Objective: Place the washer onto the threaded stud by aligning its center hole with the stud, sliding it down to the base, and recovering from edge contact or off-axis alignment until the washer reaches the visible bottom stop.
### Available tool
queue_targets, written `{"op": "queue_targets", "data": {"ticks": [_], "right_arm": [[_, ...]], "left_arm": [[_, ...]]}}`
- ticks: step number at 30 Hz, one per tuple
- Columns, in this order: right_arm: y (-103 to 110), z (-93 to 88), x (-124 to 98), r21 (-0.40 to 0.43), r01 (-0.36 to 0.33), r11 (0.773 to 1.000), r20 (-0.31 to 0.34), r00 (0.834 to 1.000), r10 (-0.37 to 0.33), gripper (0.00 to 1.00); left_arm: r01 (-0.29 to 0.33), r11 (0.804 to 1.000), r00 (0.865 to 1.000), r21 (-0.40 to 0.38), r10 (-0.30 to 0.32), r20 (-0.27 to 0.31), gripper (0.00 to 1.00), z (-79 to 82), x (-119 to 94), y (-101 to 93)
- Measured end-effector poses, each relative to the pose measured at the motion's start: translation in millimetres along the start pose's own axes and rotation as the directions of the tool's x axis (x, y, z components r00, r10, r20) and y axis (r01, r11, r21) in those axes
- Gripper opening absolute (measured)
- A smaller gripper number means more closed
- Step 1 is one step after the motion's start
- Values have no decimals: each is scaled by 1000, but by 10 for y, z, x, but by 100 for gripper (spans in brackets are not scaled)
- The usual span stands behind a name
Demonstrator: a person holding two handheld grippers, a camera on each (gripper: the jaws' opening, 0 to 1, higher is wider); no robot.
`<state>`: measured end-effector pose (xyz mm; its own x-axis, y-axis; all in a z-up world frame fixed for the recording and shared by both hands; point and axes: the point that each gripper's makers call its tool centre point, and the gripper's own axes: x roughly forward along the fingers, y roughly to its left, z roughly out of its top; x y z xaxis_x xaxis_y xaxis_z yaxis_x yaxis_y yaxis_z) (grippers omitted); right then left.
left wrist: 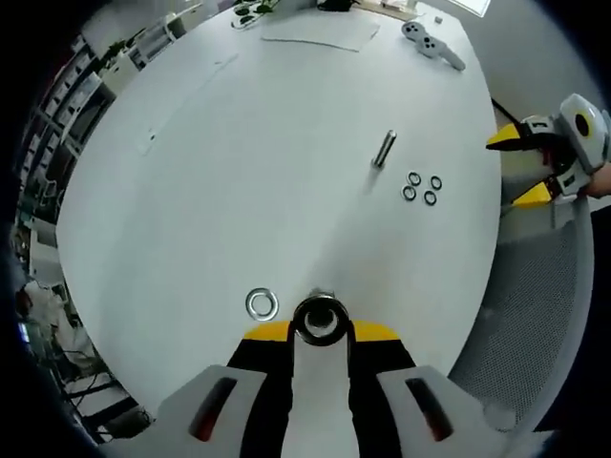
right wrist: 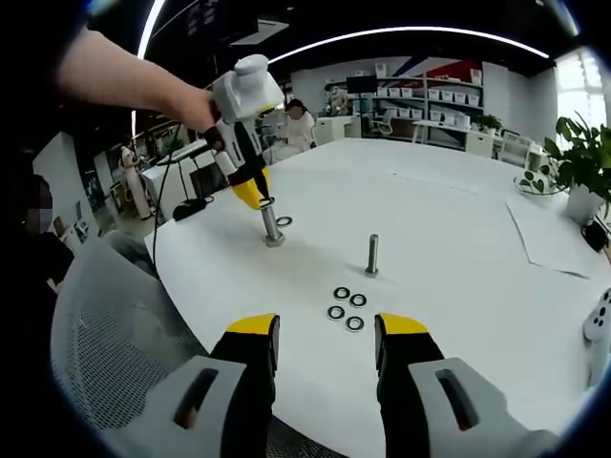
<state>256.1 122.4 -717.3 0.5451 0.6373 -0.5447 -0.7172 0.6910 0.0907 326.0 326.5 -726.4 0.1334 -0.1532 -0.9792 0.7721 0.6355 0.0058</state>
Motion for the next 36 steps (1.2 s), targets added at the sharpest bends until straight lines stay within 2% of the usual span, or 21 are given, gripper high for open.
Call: {"op": "queue_targets", "data": {"ticks": [7, 14, 20, 36], "right_arm": [[-6, 8, -6, 1, 3, 1000, 2, 1000, -3, 43], [-14, 5, -5, -3, 8, 1000, 1, 1000, -8, 43], [-14, 6, -4, -3, 8, 1000, 2, 1000, -8, 43], [-27, -4, -7, -2, 17, 1000, -4, 1000, -17, 42]], "left_arm": [[1, 1000, 1000, 2, -1, -13, 18, -4, 50, -5], [4, 999, 999, 36, -3, -33, 18, -6, 102, -8], [15, 1000, 999, 22, -14, -40, 18, -18, 162, 11], [15, 998, 997, 62, -10, -80, 19, -60, 419, 19]]}}
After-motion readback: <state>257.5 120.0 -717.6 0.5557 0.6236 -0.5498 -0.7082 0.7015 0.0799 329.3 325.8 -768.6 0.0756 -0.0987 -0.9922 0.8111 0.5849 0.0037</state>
